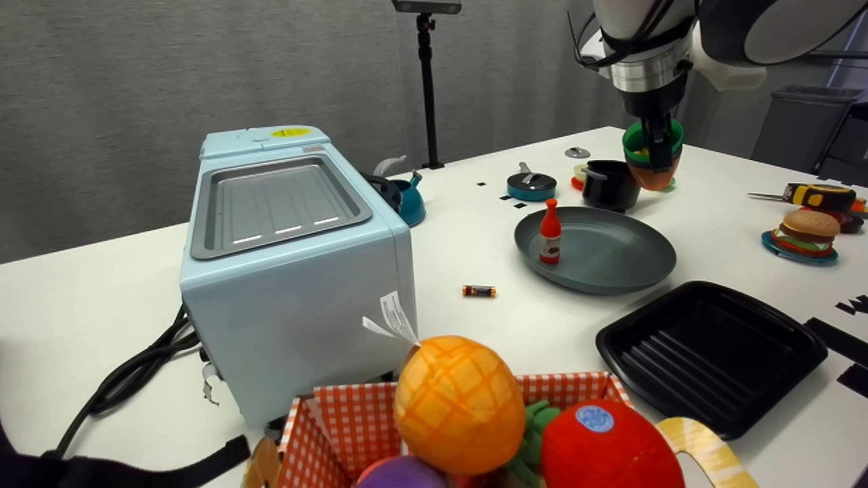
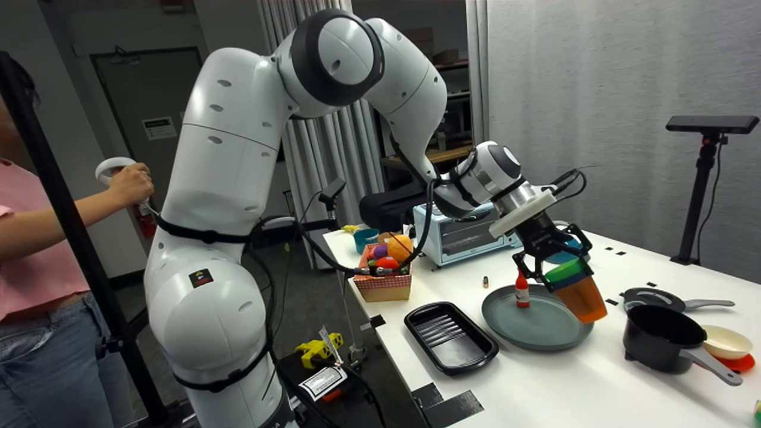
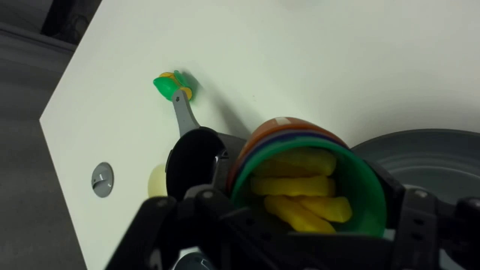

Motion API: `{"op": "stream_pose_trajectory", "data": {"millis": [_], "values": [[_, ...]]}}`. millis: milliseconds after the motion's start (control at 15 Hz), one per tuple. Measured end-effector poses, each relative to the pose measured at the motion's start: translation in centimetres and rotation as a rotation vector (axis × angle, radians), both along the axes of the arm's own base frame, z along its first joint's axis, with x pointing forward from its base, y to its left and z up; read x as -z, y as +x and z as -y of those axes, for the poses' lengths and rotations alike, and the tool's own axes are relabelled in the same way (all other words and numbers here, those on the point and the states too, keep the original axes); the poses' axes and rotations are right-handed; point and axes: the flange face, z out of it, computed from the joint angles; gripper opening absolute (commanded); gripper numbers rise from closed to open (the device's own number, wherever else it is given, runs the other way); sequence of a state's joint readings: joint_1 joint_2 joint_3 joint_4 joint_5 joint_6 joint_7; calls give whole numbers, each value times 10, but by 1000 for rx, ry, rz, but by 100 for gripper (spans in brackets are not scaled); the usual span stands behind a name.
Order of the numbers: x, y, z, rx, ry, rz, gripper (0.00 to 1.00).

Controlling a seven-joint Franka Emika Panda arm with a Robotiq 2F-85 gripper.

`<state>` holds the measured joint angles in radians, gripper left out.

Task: Pour the contents of the green cup onto the plate

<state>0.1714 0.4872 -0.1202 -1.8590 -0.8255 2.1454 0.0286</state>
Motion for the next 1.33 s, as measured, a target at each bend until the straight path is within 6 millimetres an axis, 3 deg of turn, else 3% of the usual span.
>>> {"op": "stream_pose_trajectory", "data": {"millis": [267,600,1067,1333], "values": [[-3,5,6,-21,-156,-21,60],[13,8,10,-33,-338,-80,60],[37,16,-25,-122,-459,-117,60],[40,21,-39,-174,-541,-105,60]]}}
